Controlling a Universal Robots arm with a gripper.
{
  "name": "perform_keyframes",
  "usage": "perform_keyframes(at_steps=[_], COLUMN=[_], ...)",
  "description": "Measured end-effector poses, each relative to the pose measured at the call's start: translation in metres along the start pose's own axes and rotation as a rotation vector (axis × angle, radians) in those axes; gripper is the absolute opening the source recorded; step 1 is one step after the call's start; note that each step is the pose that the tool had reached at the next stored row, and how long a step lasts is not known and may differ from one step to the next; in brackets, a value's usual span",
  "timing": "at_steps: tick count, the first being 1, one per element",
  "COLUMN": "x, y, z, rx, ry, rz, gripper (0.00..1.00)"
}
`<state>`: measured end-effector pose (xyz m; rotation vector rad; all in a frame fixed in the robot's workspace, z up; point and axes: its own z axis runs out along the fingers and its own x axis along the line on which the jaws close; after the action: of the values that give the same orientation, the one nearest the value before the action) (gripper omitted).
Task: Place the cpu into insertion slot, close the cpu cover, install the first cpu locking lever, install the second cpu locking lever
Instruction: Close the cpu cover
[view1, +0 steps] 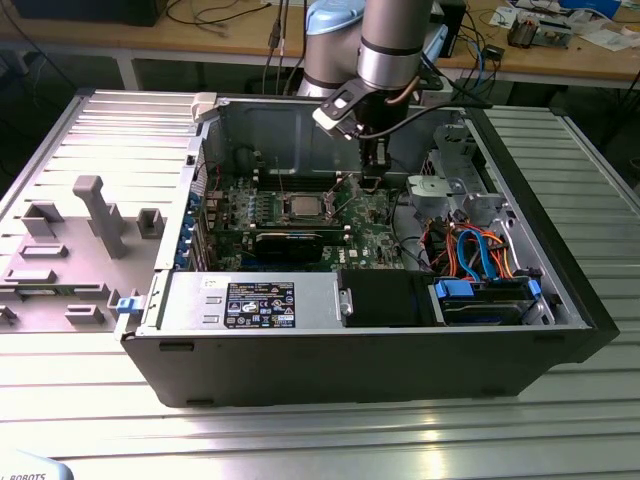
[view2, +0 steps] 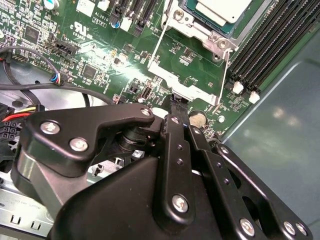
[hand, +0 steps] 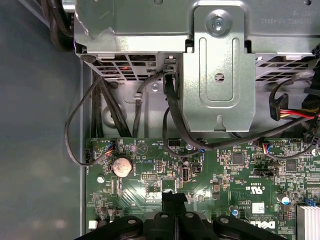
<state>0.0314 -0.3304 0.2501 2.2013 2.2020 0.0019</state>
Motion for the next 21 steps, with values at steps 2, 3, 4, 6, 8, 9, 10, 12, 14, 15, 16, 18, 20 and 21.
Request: perform_keyframes(at_steps=[2, 3, 4, 6, 8, 9, 10, 12, 14, 15, 16, 18, 20, 21], x=[0.0000, 0.0000, 0.0000, 0.0000, 0.0000, 0.0000, 0.0000, 0.0000, 0.0000, 0.0000, 0.0000, 0.0000, 0.0000, 0.0000], y=[-0.0003, -0.0004, -0.0010, -0.0013, -0.0017, -0.0027, -0.0042, -0.0045, -0.0049, -0.0052, -0.0055, -0.0057, -0.0061, -0.0066], z=[0.0000, 0.0000, 0.0000, 0.0000, 0.0000, -0.0001, -0.0001, -0.0001, -0.0001, -0.0001, -0.0001, -0.0001, -0.0001, -0.0001], rx=[-0.0001, 0.0000, 0.0000, 0.0000, 0.0000, 0.0000, 0.0000, 0.0000, 0.0000, 0.0000, 0.0000, 0.0000, 0.0000, 0.0000], ry=[0.0000, 0.0000, -0.0001, 0.0000, 0.0000, 0.0000, 0.0000, -0.0001, 0.0000, -0.0001, 0.0000, 0.0000, 0.0000, 0.0000], rz=[0.000, 0.000, 0.000, 0.000, 0.000, 0.000, 0.000, 0.000, 0.000, 0.000, 0.000, 0.000, 0.000, 0.000], gripper=[0.11, 0.11, 0.11, 0.11, 0.11, 0.11, 0.11, 0.11, 0.11, 0.11, 0.11, 0.11, 0.11, 0.11])
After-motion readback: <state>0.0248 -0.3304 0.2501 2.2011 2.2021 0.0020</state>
